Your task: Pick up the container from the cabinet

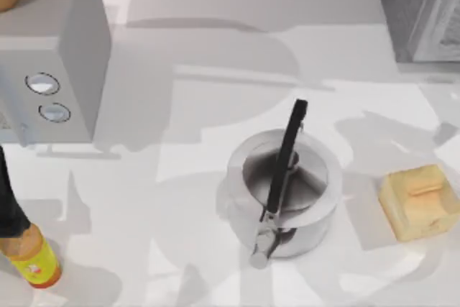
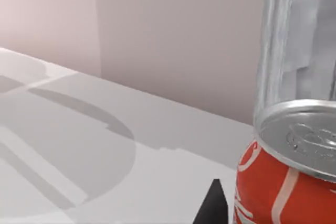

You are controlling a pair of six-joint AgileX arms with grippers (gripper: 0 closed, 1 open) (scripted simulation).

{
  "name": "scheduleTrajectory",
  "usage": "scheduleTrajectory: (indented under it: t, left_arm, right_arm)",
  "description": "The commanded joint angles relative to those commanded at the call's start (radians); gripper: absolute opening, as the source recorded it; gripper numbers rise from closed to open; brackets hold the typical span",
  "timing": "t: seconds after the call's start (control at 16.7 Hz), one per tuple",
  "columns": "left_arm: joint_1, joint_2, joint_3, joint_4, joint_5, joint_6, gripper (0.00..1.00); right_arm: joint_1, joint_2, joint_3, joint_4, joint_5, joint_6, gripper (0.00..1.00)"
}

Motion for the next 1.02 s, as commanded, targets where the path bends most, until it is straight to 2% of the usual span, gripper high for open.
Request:
scheduleTrajectory:
  t: [0.24,0.42,1.02]
  left_arm:
    - [0.000,0.000,0.000,0.000,0.000,0.000,1.00]
    - [0.000,0.000,0.000,0.000,0.000,0.000,1.00]
    - [0.000,0.000,0.000,0.000,0.000,0.000,1.00]
  right_arm:
    - [-0.033,0.222,0.074,0.147,-0.105,0.002,0.00]
    - [-0.051,0.311,0.106,0.207,-0.148,0.003,0.00]
    - [-0.018,0.322,0.108,0.206,-0.139,0.007,0.00]
